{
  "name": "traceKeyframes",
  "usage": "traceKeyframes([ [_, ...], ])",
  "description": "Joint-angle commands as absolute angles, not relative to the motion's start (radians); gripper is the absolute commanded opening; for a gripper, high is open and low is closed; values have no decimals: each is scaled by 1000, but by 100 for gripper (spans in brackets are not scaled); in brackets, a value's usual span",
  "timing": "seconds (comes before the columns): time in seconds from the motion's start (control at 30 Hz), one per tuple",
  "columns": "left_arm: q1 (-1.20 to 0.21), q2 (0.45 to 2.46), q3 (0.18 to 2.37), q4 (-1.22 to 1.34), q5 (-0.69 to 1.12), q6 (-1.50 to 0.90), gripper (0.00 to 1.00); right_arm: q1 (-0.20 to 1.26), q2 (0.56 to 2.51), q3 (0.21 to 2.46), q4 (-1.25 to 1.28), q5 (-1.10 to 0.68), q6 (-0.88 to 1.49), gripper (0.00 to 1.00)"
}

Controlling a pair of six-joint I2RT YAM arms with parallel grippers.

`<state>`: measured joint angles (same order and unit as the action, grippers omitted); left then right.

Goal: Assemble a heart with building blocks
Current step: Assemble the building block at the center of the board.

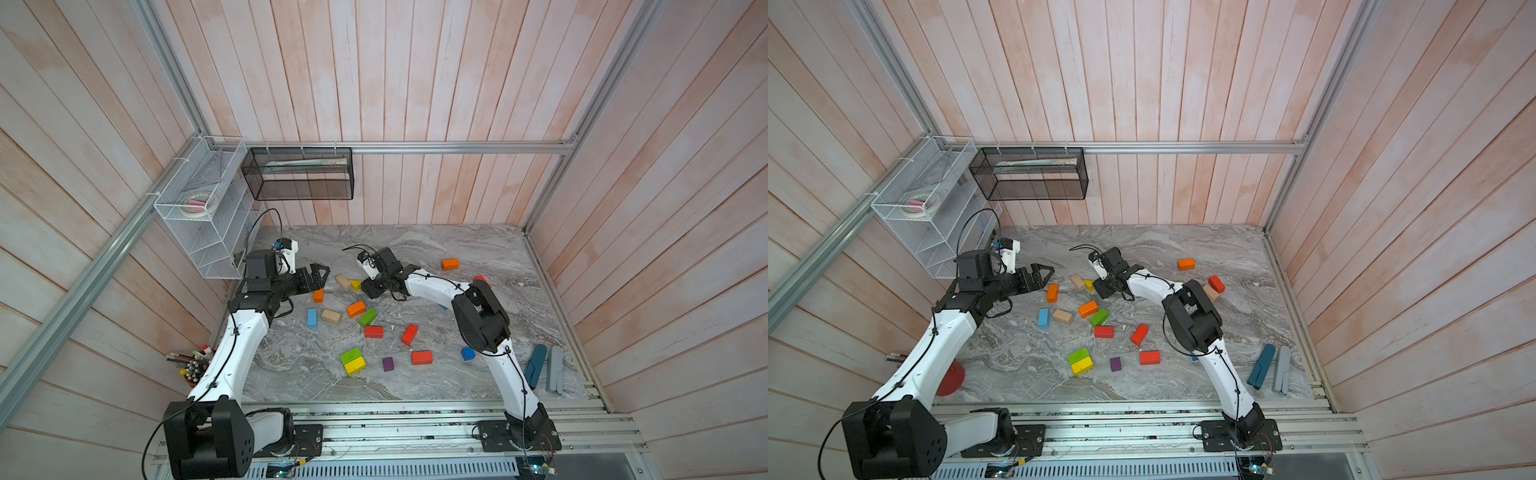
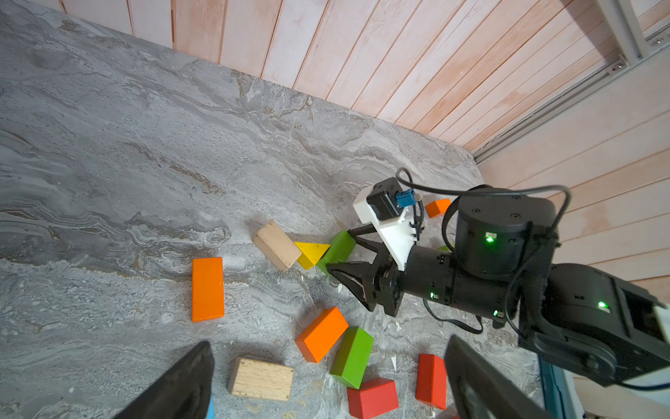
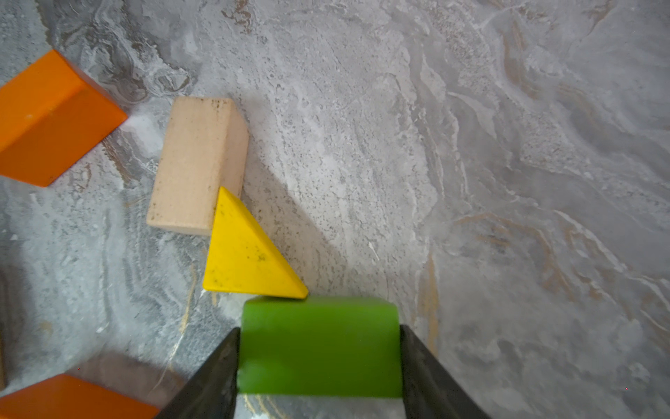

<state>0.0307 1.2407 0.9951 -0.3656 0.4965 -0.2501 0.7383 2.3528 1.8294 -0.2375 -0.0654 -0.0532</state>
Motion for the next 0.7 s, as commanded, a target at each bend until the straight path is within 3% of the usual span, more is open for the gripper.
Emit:
traceKeyframes([
  [0.0,35,1228,977,-345,487,-233,100,746,2373,1860,-256,-71,-53,68],
  [0.4,34,1235,974,-352,487,-255,100,746,2305,1833,-254,-80,-55,75],
  [0.67,34,1314,1016,-462,402,-251,99,746,2073,1490,-49,-120,7,77],
])
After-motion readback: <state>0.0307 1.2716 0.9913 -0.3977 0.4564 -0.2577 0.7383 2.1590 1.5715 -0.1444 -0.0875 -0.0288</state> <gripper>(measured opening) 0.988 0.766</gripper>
